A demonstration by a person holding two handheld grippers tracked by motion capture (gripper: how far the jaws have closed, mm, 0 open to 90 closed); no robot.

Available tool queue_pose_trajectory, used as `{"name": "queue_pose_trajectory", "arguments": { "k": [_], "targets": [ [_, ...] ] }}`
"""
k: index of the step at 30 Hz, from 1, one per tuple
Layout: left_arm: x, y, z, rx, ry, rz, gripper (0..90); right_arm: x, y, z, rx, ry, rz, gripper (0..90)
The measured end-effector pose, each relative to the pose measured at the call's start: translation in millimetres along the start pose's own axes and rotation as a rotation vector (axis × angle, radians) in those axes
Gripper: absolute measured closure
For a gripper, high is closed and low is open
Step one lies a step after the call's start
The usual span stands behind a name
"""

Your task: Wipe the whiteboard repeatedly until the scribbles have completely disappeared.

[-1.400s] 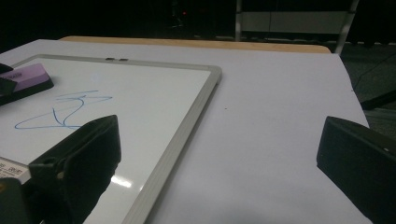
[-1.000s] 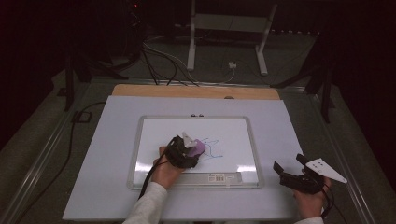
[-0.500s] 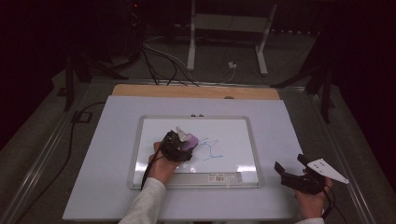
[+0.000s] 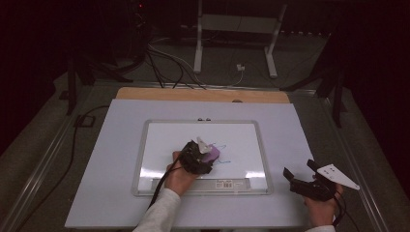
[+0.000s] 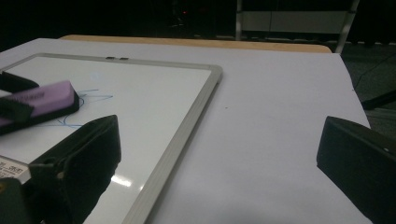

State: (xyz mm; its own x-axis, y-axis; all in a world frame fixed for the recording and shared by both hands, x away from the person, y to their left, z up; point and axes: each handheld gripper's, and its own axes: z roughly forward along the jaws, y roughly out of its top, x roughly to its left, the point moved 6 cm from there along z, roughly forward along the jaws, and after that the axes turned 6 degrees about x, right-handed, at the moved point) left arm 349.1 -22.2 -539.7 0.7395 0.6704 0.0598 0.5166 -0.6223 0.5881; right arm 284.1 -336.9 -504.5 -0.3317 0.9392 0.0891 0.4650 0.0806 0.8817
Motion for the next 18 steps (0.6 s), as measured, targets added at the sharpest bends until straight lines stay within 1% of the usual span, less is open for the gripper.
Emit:
{"name": "queue_pose_trajectory", "arguments": {
  "k": [1,2,3,4,5,7,8,9,11,14,16,18],
  "targets": [
    [-5.7,2.0,0.7,-0.002,-0.003,0.02,41.9,-0.1,0.0,0.0,0.0,0.0,0.0,0.1],
    [-9.2,4.1,1.4,-0.002,0.005,0.043,42.0,-0.3,-0.1,-0.1,0.0,0.0,0.0,0.1],
    [-9.3,5.1,1.6,0.003,0.009,0.05,41.9,-0.4,0.0,-0.3,-0.001,0.0,0.0,0.1],
    [-8.4,5.5,1.9,0.005,0.007,0.046,42.0,-0.6,0.1,-0.7,-0.002,-0.001,0.0,0.1],
    [-5.7,5.5,2.2,0.008,0.017,0.036,41.9,-0.9,0.1,-1.0,-0.003,-0.002,0.001,0.1],
    [4.4,4.7,2.2,0.013,0.056,0.021,42.0,-1.6,0.1,-1.7,-0.004,-0.001,0.006,0.1],
    [13.3,3.6,2.2,0.017,0.084,0.003,42.0,-2.0,0.1,-1.9,-0.005,-0.002,0.006,0.1],
    [19.3,2.7,2.0,0.019,0.098,-0.013,42.0,-2.2,0.0,-2.0,-0.005,-0.003,0.01,0.1],
    [35.8,-0.2,1.7,0.025,0.123,-0.071,42.0,-2.3,-0.3,-2.1,-0.003,-0.003,0.011,0.1],
    [59.4,-4.3,0.9,0.038,0.175,-0.139,42.0,-1.9,-0.2,-2.0,-0.004,-0.001,0.01,0.1],
    [66.6,-4.8,1.3,0.041,0.182,-0.165,42.0,-1.9,-0.3,-1.6,-0.003,-0.002,0.009,0.1],
    [67.9,-3.0,2.6,0.045,0.188,-0.172,42.0,-1.5,-0.2,-1.2,-0.004,-0.001,0.007,0.2]
  ]
}}
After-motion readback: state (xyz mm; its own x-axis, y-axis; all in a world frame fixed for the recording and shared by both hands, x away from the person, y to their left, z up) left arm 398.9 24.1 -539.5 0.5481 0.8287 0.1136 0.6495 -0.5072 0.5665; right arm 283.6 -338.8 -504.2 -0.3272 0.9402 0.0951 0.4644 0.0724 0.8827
